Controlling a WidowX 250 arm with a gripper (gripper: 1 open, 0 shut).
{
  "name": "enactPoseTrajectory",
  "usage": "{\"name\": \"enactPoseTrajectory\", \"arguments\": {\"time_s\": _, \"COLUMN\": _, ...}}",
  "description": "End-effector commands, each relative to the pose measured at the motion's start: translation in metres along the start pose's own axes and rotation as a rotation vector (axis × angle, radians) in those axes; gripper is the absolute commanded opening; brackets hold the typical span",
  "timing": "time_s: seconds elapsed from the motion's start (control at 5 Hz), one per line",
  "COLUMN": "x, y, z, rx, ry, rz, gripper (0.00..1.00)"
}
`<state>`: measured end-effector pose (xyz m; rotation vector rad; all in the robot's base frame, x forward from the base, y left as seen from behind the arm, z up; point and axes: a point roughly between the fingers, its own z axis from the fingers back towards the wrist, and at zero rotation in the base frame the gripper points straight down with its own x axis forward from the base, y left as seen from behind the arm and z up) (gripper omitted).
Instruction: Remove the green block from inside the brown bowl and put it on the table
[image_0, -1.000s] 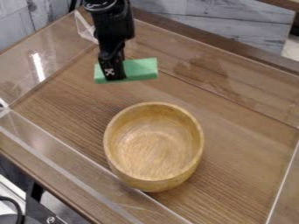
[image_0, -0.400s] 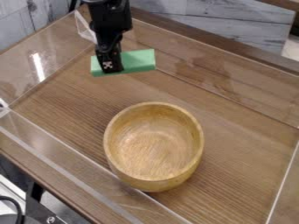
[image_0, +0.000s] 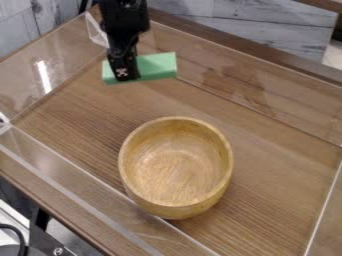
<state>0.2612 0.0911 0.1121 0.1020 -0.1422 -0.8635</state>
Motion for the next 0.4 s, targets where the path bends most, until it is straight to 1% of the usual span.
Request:
{"name": "enactPoseTrajectory", "arguments": {"time_s": 0.0, "x": 0.0037, "y": 0.0054, "z": 0.0180, "rx": 0.078, "ry": -0.023, "rz": -0.012, "gripper": 0.00}}
{"name": "enactPoseTrajectory", "arguments": {"time_s": 0.2, "x": 0.0029, "y": 0.0041, "z": 0.0177, "rx": 0.085, "ry": -0.023, "rz": -0.012, "gripper": 0.00}}
